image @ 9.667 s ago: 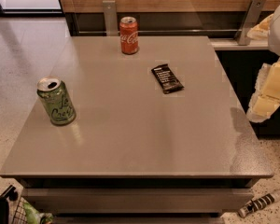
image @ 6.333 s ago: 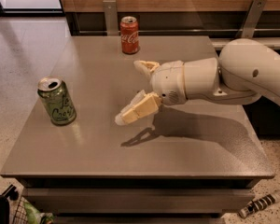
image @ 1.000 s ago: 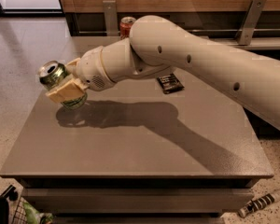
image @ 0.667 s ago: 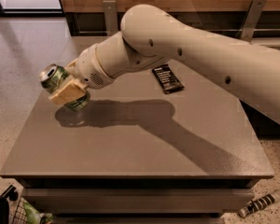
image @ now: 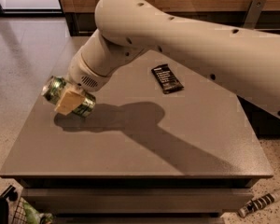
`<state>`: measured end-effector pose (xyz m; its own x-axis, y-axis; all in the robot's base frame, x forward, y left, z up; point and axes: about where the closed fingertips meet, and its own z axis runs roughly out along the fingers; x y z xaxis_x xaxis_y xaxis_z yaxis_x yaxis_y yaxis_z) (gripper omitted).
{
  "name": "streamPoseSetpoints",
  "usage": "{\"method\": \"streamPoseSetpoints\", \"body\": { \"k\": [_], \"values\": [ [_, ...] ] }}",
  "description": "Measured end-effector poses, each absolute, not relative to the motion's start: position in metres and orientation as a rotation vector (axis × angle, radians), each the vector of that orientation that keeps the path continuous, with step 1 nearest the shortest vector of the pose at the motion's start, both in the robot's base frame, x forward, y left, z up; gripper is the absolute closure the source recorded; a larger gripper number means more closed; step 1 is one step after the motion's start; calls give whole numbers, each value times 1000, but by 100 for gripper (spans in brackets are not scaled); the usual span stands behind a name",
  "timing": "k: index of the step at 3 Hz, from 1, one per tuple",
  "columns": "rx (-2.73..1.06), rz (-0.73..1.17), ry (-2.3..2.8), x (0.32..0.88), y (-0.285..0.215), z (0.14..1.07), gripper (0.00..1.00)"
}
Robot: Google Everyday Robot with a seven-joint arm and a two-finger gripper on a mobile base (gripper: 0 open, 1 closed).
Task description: Knock green can over
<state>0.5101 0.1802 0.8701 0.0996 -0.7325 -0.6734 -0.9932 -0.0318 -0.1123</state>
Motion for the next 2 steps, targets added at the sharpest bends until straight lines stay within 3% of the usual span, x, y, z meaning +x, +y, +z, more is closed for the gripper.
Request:
{"method": "streamPoseSetpoints", "body": {
  "k": [2],
  "values": [
    [-1950,408,1817,503,171,850,100]
  ]
}}
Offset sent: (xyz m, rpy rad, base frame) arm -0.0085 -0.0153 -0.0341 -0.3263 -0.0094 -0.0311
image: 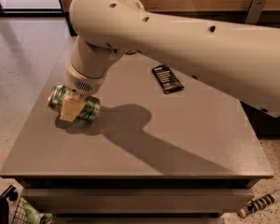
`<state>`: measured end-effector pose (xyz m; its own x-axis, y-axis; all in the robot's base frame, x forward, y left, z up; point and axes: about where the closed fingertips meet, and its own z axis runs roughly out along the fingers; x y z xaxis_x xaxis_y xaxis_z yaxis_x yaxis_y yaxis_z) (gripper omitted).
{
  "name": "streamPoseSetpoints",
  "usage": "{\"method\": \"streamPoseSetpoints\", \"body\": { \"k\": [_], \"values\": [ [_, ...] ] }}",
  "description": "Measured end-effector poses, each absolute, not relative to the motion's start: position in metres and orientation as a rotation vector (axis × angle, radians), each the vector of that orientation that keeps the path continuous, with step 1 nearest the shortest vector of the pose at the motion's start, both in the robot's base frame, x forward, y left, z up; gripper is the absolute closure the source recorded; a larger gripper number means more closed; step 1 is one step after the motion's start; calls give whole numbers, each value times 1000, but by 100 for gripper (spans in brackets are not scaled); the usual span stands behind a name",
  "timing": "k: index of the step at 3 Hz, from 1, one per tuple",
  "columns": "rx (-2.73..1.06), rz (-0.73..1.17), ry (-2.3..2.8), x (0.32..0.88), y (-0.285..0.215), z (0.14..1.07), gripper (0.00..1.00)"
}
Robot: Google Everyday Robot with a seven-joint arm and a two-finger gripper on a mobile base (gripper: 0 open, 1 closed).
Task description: Knock green can over
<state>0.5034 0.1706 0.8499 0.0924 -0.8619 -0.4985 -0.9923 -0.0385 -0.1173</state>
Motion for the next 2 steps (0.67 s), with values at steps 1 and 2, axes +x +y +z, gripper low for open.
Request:
{"method": "streamPoseSetpoints", "body": {
  "k": [1,2],
  "values": [
    [-1999,389,1850,498,178,828,100],
    [-2011,390,1850,496,181,826,92]
  ]
}}
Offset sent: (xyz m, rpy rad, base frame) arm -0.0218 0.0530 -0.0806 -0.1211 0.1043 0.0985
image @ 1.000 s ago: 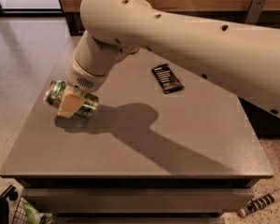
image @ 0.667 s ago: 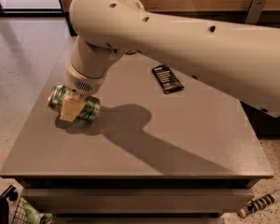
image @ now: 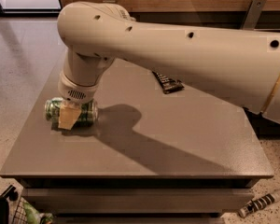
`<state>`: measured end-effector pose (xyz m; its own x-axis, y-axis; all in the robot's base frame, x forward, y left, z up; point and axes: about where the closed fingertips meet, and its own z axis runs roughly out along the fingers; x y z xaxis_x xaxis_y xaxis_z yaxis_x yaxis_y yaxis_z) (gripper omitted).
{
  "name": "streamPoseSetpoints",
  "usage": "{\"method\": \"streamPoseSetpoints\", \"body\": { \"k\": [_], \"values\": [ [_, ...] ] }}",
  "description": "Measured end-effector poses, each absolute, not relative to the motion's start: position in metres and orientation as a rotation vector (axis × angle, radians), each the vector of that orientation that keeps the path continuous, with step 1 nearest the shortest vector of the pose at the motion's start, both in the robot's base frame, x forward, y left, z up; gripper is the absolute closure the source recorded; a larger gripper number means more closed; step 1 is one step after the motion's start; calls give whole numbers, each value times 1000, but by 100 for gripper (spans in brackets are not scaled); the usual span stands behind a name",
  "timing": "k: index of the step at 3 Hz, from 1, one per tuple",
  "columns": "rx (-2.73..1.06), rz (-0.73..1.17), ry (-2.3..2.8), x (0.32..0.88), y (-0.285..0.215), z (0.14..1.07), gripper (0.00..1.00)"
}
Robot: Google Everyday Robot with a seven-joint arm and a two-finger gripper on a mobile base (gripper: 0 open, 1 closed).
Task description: Knock green can over
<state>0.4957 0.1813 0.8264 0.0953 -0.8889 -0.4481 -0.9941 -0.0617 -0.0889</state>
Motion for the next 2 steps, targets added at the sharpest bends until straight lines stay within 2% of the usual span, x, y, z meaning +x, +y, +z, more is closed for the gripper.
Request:
{"method": "streamPoseSetpoints", "body": {
  "k": [2],
  "values": [
    [-2014,388,1846,494,182,827,45]
  ]
}}
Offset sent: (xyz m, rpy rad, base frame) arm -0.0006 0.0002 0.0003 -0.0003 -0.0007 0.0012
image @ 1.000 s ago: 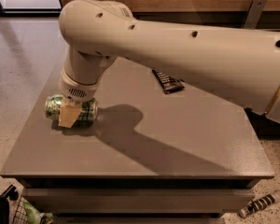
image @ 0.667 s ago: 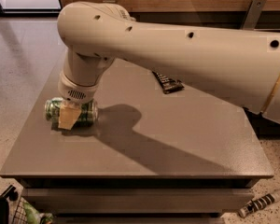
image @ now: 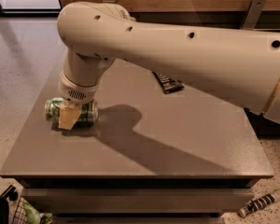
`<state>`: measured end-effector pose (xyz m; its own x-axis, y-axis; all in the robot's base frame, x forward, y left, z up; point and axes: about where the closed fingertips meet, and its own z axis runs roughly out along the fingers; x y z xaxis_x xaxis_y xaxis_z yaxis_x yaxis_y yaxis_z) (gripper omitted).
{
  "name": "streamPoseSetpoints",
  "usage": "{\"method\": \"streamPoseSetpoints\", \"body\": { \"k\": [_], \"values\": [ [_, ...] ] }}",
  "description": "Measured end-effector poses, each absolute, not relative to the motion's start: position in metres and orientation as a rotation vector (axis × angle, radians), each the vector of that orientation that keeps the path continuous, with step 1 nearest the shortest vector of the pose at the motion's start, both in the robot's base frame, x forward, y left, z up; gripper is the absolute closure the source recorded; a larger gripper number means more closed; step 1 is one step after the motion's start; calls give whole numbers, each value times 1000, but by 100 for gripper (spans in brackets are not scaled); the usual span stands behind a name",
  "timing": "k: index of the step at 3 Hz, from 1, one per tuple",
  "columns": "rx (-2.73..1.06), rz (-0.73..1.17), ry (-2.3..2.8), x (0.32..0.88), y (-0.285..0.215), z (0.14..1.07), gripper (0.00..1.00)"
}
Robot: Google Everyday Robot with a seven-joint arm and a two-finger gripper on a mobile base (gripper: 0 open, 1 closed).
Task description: Knock green can over
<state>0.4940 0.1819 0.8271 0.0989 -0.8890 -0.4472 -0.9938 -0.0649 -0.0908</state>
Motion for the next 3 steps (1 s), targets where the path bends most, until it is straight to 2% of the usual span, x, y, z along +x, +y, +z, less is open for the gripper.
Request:
{"method": "streamPoseSetpoints", "body": {
  "k": [2,3],
  "values": [
    [-2018,385,1842,492,183,828,0],
    [-2018,385,1842,492,183,828,0]
  ]
}}
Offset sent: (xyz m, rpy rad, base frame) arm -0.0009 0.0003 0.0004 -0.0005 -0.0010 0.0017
